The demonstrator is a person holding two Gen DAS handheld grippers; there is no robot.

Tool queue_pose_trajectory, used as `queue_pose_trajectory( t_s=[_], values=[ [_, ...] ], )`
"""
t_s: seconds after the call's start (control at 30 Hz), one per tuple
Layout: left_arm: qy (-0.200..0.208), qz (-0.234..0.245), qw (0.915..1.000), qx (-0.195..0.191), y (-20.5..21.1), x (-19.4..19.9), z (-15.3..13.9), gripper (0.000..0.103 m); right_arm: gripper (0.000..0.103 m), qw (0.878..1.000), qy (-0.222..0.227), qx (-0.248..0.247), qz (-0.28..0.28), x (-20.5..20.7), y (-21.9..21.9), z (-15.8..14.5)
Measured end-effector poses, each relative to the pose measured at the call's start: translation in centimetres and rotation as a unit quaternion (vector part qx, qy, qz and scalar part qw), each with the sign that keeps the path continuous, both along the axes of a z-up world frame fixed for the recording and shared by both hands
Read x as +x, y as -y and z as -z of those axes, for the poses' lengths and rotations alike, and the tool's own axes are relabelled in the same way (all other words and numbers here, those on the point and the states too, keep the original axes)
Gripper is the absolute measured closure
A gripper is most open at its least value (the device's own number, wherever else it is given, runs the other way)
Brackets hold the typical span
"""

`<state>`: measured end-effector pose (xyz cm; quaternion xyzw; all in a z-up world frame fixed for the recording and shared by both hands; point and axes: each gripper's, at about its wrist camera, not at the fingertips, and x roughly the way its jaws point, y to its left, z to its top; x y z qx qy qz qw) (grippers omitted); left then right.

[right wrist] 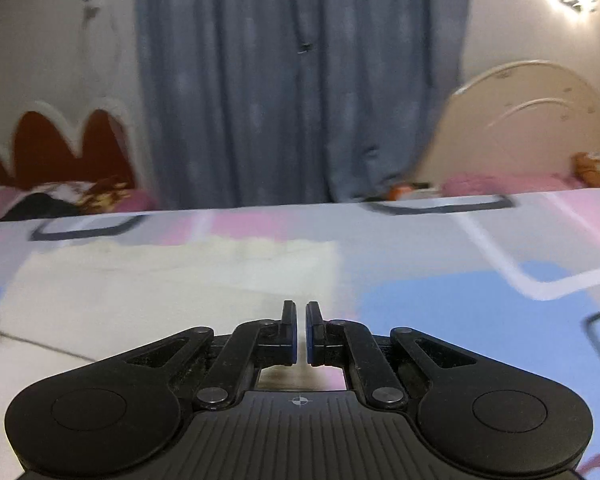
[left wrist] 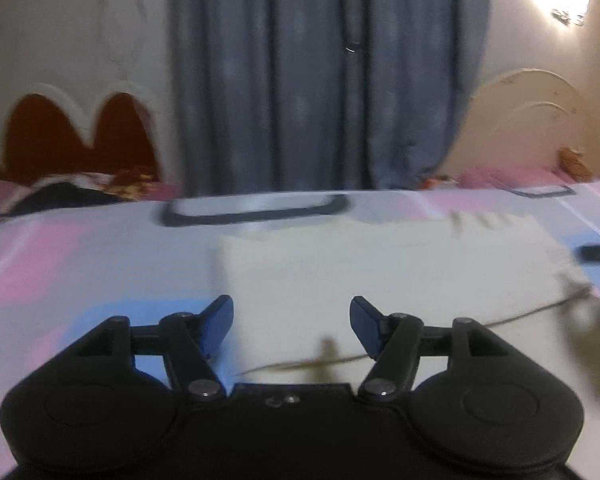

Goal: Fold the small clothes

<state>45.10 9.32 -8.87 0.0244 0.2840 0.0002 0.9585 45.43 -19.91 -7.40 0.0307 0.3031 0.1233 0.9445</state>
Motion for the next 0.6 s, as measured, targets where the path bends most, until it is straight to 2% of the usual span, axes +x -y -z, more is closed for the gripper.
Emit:
queue_pose_trajectory(
  t_s=[0.07,0.1,0.13,0.17,0.2,0.3,0.4,0.47,0.57,0.6],
  values=[
    [-0.040,0.001,0.9992,0.007,1.2,2.1,2.2,0.039,0.099,0.999,-0.017,0.003,-0.027,0.5,-2.1,1.1],
    [-0.057,-0.005,0.9984,0.003,1.0,2.6,3.4,0.035,0.099,0.999,-0.026,-0.010,-0.028,0.7,-2.6,1.8],
    [-0.042,-0.003,0.9990,-0.015,0.2,2.2,3.6,0.035,0.099,0.999,-0.038,-0.036,-0.010,1.1,-2.5,2.8],
    [-0.045,0.002,0.9987,-0.024,-0.4,2.0,3.3,0.035,0.100,0.999,-0.037,-0.037,0.013,1.1,-1.5,3.2],
    [-0.047,0.003,0.9987,-0.019,-0.8,1.8,2.9,0.035,0.100,0.999,-0.034,-0.016,0.034,0.9,0.1,3.1],
    [-0.027,-0.007,0.9995,-0.017,-2.2,2.4,2.1,0.033,0.099,0.998,-0.016,-0.009,0.062,1.0,1.8,1.9],
    [-0.022,-0.011,0.9993,-0.029,-2.4,5.3,1.5,0.034,0.099,0.999,-0.003,0.012,0.040,2.9,0.2,1.1],
    [-0.018,-0.003,0.9997,-0.016,-1.7,7.9,1.4,0.034,0.099,1.000,0.000,0.022,0.002,4.3,-2.1,0.8],
    [-0.046,-0.003,0.9988,-0.019,-1.8,11.9,2.6,0.033,0.099,0.998,0.000,0.017,-0.059,6.2,-6.2,1.1],
    [-0.063,-0.006,0.9978,-0.017,-2.2,12.6,3.5,0.026,0.099,0.997,-0.003,0.016,-0.072,6.9,-7.1,1.5]
  ],
)
